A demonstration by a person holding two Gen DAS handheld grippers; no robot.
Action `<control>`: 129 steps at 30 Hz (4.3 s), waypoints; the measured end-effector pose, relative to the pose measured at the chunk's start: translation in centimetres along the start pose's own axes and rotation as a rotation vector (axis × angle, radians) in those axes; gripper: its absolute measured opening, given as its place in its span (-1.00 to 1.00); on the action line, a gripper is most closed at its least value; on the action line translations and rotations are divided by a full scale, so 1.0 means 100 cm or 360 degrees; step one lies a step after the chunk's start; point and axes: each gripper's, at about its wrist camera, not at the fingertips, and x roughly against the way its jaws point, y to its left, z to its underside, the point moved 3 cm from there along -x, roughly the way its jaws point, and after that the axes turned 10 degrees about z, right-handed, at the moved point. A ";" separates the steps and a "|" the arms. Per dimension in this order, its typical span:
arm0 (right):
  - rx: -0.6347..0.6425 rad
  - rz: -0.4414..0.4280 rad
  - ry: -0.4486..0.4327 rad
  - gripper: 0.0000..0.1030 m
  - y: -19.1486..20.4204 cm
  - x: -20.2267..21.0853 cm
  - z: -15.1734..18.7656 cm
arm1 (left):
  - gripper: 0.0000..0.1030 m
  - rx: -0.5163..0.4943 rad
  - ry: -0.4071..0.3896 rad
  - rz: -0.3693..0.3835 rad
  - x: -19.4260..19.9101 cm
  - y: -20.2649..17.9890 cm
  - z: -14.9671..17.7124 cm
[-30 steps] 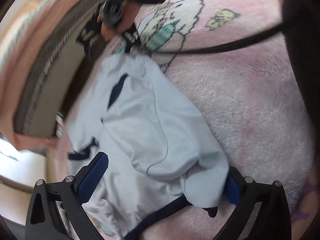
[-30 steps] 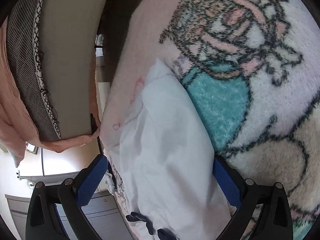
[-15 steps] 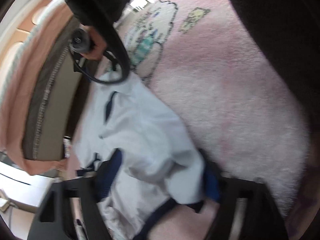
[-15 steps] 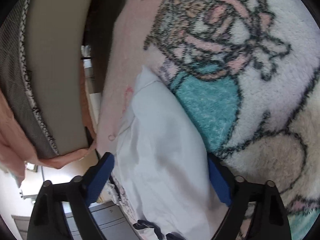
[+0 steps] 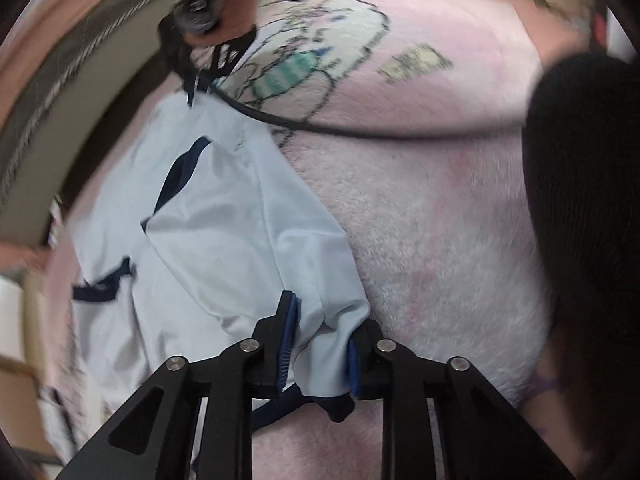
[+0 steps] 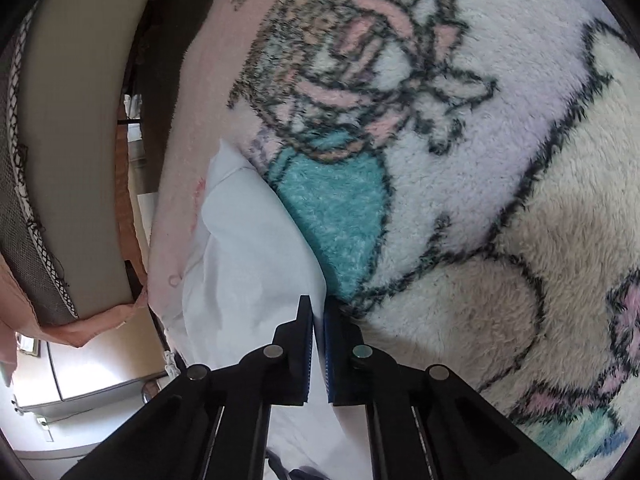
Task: Fold clothes
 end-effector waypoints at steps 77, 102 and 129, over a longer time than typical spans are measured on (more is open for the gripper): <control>0.0503 -0.0107 0.0051 -0.93 0.194 -0.037 0.049 | 0.65 0.1042 -0.0290 0.0596 0.016 0.105 0.047; 0.0849 0.1055 -0.0311 0.44 0.241 -0.056 0.074 | -0.76 0.1226 -0.0202 0.0721 0.008 0.117 0.056; 0.0807 0.1327 -0.0213 -0.90 0.210 -0.085 0.068 | -0.76 0.1240 -0.0187 0.0777 0.005 0.122 0.055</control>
